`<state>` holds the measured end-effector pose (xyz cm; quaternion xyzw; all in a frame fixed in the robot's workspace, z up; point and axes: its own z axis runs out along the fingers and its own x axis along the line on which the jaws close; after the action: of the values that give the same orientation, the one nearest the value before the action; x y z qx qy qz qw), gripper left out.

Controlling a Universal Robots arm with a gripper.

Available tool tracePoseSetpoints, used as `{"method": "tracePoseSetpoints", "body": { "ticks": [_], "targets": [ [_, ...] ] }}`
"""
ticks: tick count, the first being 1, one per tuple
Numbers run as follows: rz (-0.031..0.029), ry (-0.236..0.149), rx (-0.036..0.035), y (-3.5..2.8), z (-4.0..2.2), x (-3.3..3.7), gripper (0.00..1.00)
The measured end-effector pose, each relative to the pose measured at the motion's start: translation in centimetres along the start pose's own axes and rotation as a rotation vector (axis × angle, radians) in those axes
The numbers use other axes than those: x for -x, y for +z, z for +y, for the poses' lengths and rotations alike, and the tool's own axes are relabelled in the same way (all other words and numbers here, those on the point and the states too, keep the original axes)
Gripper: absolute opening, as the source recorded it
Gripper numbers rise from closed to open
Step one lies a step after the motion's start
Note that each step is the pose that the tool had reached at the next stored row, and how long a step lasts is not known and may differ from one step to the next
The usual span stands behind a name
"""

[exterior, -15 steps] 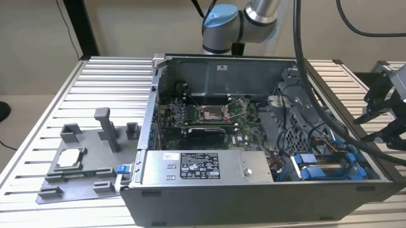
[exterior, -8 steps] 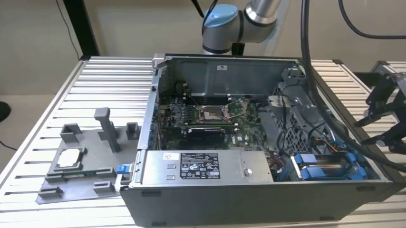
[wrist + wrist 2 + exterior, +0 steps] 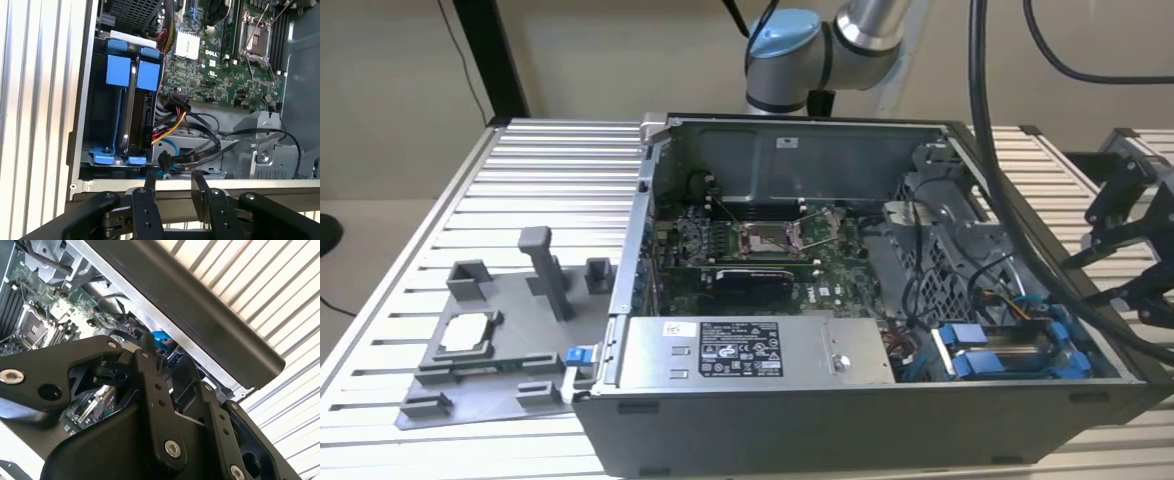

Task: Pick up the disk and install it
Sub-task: 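Insert the second disk wire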

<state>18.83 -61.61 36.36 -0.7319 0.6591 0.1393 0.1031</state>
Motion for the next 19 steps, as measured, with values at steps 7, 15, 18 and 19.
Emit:
{"method": "tracePoseSetpoints", "body": {
  "ticks": [7, 15, 18, 19],
  "targets": [
    [0.0017, -0.053, 0.0203, -0.02, -0.03, -0.07, 1.00],
    [0.0042, -0.126, 0.0467, -0.03, -0.11, -0.11, 1.00],
    [0.0047, -0.135, 0.0497, -0.12, -0.12, -0.33, 1.00],
    [0.0045, -0.135, 0.0501, -0.16, -0.12, -0.48, 1.00]
  ]
}}
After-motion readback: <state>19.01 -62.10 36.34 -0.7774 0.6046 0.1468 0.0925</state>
